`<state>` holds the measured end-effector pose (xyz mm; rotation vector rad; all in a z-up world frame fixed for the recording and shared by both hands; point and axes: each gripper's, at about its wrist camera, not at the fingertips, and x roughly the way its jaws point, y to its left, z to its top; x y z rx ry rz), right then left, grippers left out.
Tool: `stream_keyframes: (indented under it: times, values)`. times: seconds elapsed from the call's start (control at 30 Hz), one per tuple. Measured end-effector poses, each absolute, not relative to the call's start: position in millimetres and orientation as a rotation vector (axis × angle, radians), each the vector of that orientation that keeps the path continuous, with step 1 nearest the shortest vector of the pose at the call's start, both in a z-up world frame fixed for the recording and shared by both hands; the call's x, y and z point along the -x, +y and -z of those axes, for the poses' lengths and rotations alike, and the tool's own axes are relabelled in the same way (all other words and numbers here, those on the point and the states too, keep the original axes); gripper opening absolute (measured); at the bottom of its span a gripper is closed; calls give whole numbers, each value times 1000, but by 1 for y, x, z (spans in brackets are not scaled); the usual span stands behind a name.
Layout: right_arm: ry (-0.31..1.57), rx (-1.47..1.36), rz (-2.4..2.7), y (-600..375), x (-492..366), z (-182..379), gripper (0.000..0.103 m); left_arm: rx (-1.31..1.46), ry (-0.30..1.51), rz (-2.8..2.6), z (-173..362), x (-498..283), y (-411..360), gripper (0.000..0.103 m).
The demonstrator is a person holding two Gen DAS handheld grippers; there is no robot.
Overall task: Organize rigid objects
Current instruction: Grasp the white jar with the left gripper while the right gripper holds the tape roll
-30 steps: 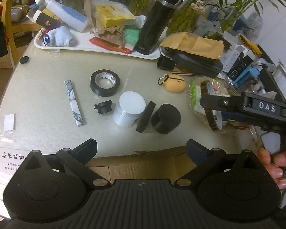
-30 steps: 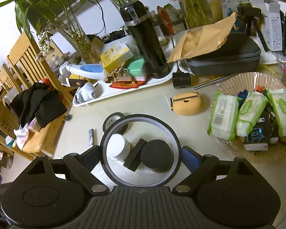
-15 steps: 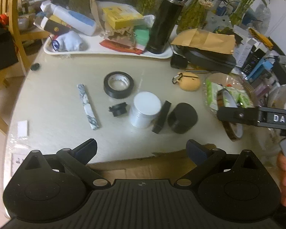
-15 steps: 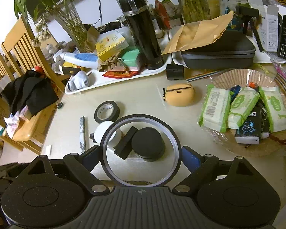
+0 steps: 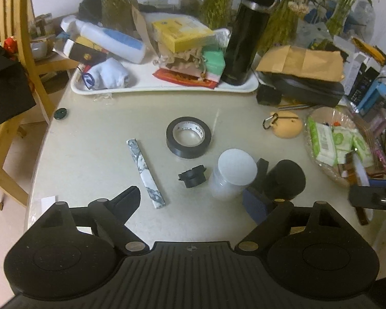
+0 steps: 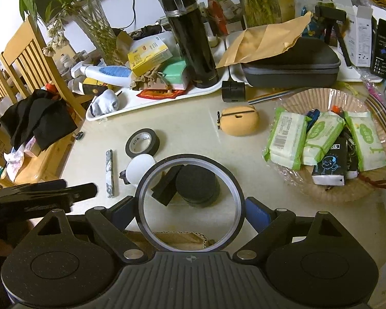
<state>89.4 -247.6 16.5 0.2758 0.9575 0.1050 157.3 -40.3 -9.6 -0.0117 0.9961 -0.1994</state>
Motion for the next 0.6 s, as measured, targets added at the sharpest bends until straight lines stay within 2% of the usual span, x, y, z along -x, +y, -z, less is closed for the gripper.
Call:
stream_keyframes:
  times: [0.43, 0.57, 0.6]
  values:
    - [1009, -247, -85, -244, -93, -10, 91, -37, 1028, 319, 32, -189, -76, 86]
    - [1034, -232, -57, -247, -94, -4, 91, -64, 1043, 327, 39, -201, -91, 78]
    - [1041, -232, -52, -248, -94, -3, 91, -67, 1048, 330, 41, -203, -93, 74]
